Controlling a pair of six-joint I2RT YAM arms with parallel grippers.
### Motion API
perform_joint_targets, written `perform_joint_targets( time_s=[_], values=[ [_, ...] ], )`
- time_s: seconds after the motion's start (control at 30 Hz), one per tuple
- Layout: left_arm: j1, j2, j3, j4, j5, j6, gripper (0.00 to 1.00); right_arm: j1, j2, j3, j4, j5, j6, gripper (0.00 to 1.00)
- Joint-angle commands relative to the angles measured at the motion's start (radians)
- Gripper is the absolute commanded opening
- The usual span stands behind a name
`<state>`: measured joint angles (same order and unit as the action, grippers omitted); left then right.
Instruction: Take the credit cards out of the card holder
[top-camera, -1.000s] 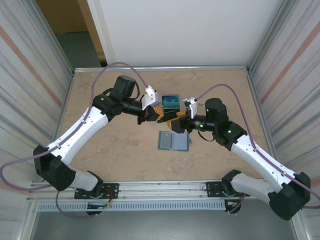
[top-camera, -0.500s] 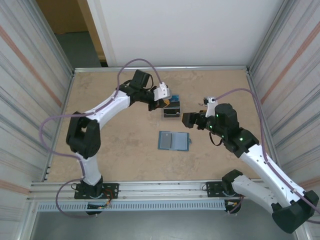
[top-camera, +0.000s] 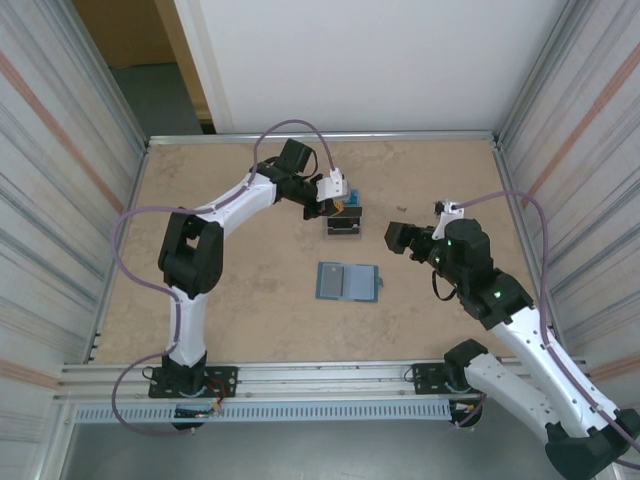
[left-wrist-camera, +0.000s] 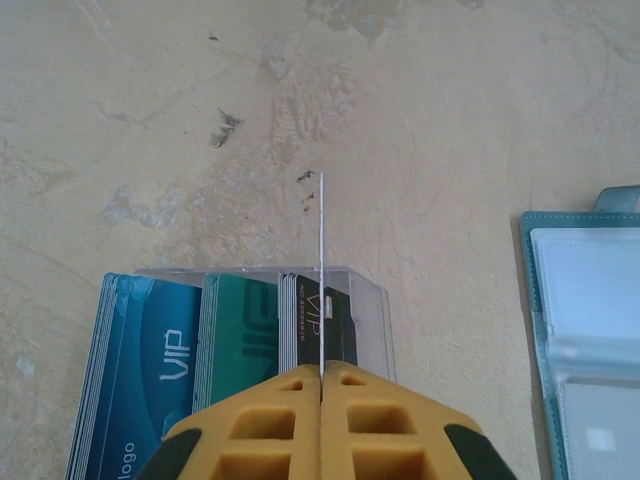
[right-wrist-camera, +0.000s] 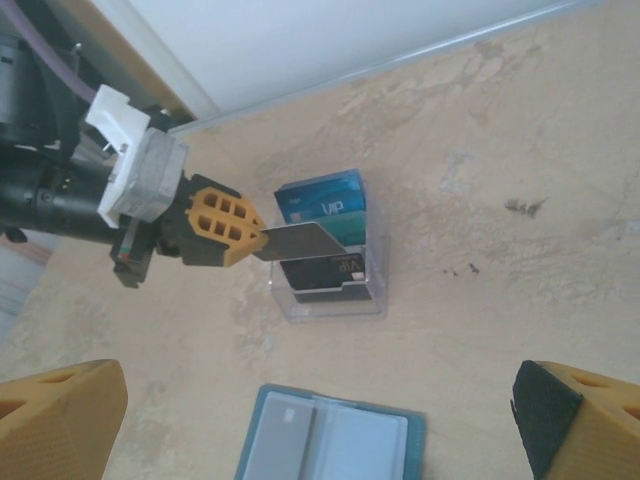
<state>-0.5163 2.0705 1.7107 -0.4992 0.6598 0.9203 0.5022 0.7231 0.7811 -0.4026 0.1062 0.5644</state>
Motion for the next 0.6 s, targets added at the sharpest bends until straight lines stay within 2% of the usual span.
perform_joint_targets(
  time_s=[0.0, 0.57],
  values=[
    [0.008, 0.019, 0.039, -0.043, 0.000, 0.005, 0.00, -0.007, 0.003, -0.017, -0.013, 0.029, 0.028, 0.99],
    [0.016, 0.138, 0.104, -0.057, -0.013, -0.016, 0.00, -0.009, 0.039, -0.017, -0.003, 0.026, 0.023, 0.99]
  ],
)
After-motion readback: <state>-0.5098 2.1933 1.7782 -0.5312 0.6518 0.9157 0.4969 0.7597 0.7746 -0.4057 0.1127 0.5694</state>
